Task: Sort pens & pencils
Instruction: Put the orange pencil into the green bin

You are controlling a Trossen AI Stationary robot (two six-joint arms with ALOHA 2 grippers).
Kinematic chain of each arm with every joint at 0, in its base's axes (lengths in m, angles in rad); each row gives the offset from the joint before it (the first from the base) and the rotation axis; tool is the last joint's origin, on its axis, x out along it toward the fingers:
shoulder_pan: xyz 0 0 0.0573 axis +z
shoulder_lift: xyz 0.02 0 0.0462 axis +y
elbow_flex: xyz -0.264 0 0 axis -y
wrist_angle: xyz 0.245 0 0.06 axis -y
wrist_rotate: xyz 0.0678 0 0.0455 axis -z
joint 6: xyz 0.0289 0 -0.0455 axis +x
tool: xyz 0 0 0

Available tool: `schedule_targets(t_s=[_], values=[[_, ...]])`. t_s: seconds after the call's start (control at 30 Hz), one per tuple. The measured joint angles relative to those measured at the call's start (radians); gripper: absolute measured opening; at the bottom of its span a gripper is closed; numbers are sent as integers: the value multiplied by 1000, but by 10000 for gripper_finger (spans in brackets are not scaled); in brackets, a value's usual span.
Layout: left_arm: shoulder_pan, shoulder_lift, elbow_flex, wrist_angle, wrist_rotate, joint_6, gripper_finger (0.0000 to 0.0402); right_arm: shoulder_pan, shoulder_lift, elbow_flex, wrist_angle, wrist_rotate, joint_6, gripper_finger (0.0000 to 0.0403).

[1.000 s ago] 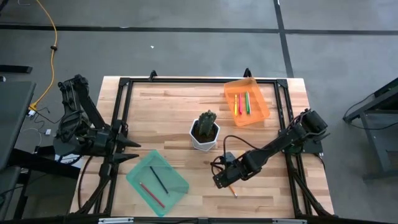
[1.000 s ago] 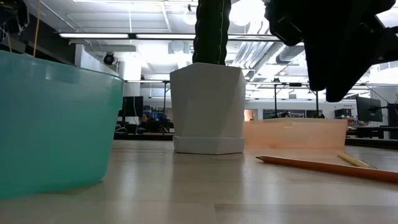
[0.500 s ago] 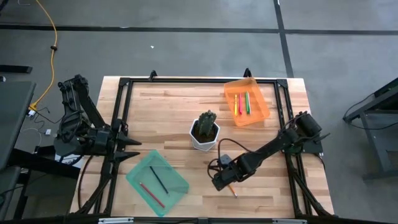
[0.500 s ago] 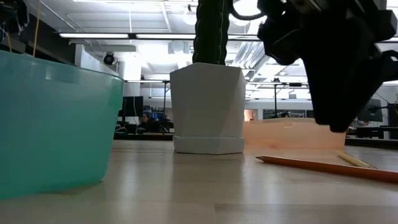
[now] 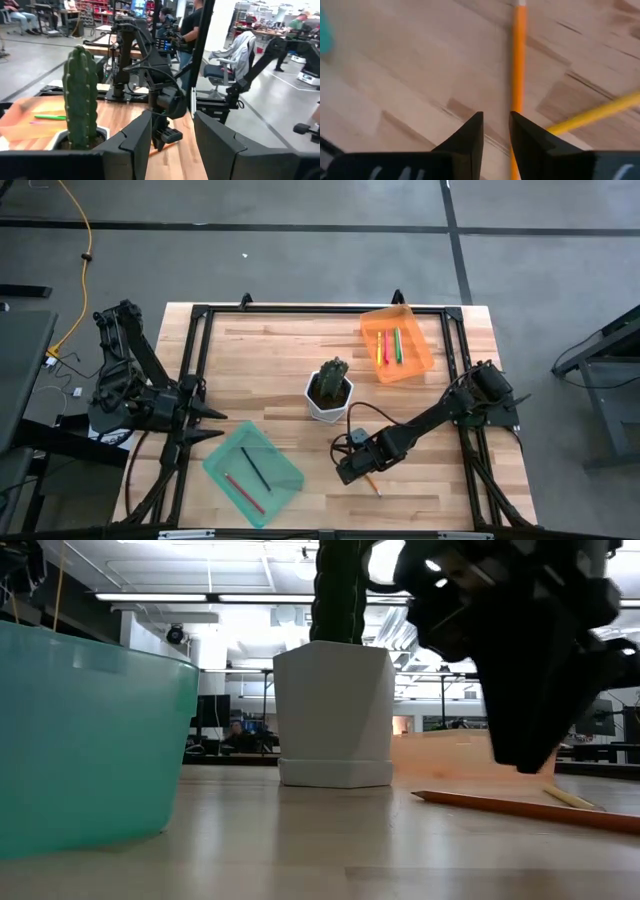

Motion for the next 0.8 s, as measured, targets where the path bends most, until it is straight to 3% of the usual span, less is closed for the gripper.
schedule_targets(t_s=[0.8], values=[[0,0,0,-32,40,-52,138,-45,33,0,-12,-11,-67,76]])
